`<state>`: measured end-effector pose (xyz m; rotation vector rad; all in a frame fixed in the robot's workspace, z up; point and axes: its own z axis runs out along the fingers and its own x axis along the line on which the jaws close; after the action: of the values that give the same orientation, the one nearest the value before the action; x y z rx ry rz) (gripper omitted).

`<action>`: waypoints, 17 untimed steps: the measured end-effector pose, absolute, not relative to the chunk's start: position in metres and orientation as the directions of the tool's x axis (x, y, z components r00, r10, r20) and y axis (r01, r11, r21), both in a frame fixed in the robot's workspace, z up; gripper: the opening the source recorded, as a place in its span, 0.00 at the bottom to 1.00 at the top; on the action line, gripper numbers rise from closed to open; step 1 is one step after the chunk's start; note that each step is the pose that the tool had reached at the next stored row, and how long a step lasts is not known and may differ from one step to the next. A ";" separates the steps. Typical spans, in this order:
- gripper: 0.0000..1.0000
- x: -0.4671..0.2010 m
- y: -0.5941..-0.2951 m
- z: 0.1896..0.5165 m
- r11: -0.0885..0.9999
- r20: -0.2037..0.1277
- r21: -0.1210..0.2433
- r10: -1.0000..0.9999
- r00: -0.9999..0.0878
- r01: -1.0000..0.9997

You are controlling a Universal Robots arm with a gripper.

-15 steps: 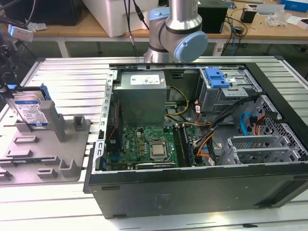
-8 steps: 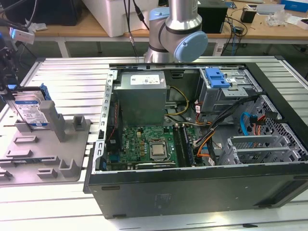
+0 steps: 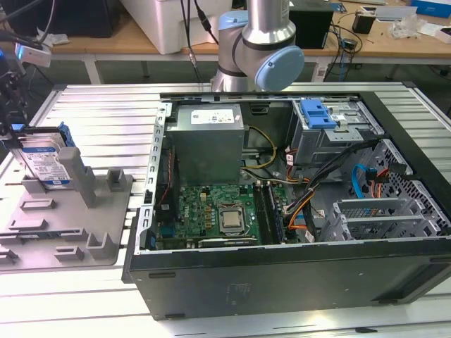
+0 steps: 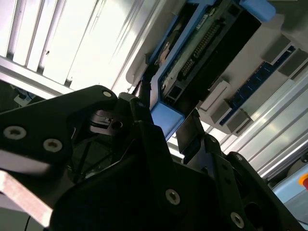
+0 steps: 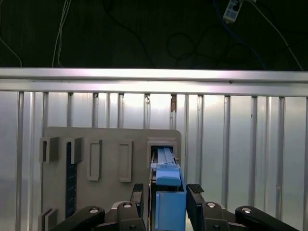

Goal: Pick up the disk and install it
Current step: 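Pick up the disk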

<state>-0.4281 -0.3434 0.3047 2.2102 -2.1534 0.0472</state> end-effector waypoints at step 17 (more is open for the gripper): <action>0.40 -0.428 -0.343 0.300 -0.025 0.060 0.018 -0.998 0.027 -1.000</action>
<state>-0.4281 -0.3434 0.2997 2.2103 -2.1535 0.0470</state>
